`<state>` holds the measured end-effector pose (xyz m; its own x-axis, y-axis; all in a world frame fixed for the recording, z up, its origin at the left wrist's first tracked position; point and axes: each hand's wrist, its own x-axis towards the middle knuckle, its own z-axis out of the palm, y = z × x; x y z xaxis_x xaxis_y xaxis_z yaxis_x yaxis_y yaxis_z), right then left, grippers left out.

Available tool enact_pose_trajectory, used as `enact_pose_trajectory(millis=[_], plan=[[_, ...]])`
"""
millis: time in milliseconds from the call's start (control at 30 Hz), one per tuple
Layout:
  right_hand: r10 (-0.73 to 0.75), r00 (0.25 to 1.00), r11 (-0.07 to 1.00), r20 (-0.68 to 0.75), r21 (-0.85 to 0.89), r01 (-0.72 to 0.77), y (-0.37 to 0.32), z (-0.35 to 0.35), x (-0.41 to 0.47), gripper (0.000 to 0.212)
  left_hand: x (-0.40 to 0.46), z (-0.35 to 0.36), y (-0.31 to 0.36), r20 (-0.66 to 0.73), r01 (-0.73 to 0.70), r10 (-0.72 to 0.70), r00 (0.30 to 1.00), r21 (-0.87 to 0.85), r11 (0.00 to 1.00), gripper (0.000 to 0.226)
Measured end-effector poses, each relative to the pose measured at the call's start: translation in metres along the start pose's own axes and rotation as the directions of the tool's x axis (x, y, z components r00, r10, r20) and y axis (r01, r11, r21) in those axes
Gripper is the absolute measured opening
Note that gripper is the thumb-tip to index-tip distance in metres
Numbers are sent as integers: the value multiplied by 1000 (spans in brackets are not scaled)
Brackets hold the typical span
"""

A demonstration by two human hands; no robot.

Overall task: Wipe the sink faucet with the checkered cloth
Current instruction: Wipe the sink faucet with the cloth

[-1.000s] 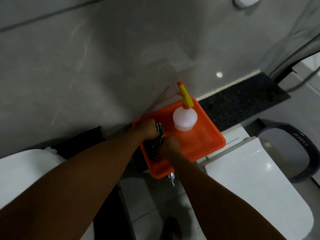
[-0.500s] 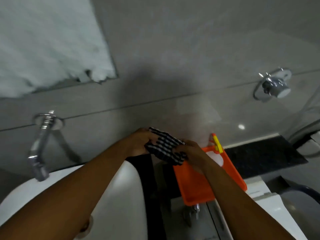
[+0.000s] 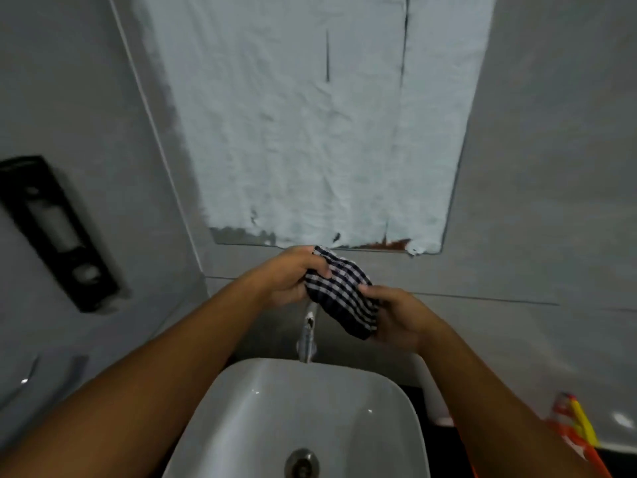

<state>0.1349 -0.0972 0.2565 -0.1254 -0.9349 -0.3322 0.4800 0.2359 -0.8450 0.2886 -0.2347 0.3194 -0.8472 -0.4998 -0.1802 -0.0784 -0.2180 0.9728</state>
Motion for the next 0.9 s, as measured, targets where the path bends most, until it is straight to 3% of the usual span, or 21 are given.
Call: enact_pose_trajectory(millis=[100,233,367,433,467,533,600,667,733,767,833,900], plan=[[-26,1000,1000,-9,17,26,-3,22,17,33,-7,-25,5,-98,-40,40,994,-7,999,36],[-198,952,980,-235,-68,187,-9,34,45,45,1,-45,-9,-362,-22,53,931,88,996,37],[-320,801,947,-507,-167,273,2,33,73,63,24,-50,-42,-508,-29,76,858,101,994,35],[-375,708,925,-599,-292,243,11,30,84,66,36,-50,-58,-591,61,93,802,235,970,45],[-401,668,910,-627,-357,211,17,28,89,64,38,-49,-65,-658,163,135,741,371,914,53],[-461,614,877,-641,-437,202,25,24,94,55,35,-39,-76,-711,340,351,610,634,694,54],[-565,574,812,-593,-522,260,30,23,94,45,32,-26,-83,-609,328,468,641,768,550,52],[-739,506,630,-445,-723,283,36,19,88,31,35,-16,-87,-536,311,389,749,804,508,63],[-904,399,223,-155,-966,130,41,6,79,20,42,-12,-86,-473,298,300,829,826,478,66],[-933,359,-9,18,-1000,27,41,-4,77,21,45,-11,-83,-450,278,262,854,820,501,65],[-889,360,-332,282,-940,-84,40,-26,77,33,48,-16,-77,-471,251,151,869,684,685,56],[-813,407,-507,417,-850,-141,37,-48,84,47,51,-29,-74,-477,229,-73,876,278,933,47]])
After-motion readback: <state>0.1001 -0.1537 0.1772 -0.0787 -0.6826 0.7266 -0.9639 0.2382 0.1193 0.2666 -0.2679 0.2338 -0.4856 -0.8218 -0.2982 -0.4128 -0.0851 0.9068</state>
